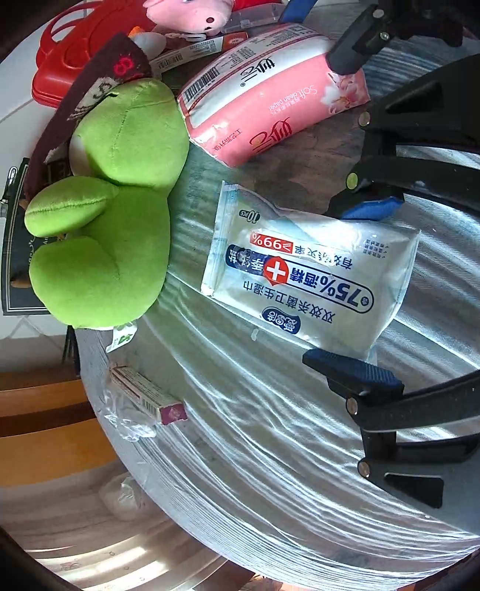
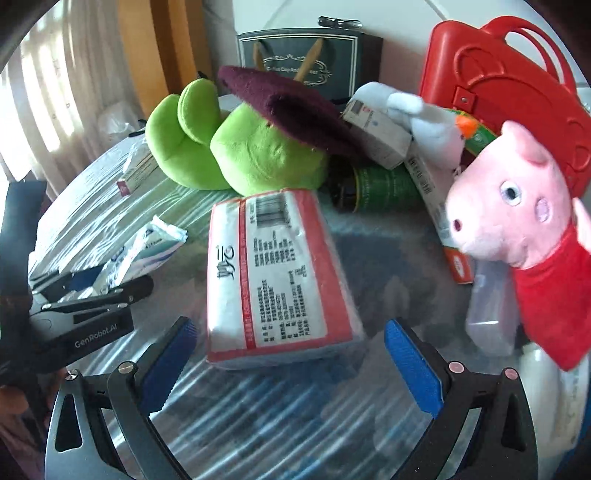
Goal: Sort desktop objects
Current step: 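Grasp the white wipes pack with left gripper while right gripper grasps the pink tissue pack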
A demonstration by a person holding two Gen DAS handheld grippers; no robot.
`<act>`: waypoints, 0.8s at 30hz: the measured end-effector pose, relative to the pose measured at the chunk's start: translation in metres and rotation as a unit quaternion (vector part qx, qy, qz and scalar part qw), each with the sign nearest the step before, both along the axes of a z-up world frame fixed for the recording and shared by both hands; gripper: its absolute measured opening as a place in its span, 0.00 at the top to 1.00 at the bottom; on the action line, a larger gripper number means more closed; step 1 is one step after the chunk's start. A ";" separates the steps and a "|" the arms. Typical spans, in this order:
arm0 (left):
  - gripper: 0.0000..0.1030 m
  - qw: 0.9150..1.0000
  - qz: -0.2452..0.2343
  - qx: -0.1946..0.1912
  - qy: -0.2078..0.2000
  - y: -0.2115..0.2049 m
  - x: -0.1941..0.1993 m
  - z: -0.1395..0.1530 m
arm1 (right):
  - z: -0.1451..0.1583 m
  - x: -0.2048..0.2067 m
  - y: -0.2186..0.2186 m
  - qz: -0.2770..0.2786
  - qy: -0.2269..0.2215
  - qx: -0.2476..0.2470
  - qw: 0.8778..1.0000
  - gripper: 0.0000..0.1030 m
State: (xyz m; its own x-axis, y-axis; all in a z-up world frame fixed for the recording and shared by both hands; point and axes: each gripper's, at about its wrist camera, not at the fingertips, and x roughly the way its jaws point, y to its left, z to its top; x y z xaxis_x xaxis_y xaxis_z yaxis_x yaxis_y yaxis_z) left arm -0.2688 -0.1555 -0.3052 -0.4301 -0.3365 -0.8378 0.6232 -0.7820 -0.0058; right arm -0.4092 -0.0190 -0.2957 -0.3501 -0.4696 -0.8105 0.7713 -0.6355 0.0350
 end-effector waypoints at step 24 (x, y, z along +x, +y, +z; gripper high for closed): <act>0.50 0.999 -0.026 -0.012 0.019 -0.002 -0.001 -0.005 | 0.002 0.000 -0.013 -0.047 0.003 -0.058 0.997 0.15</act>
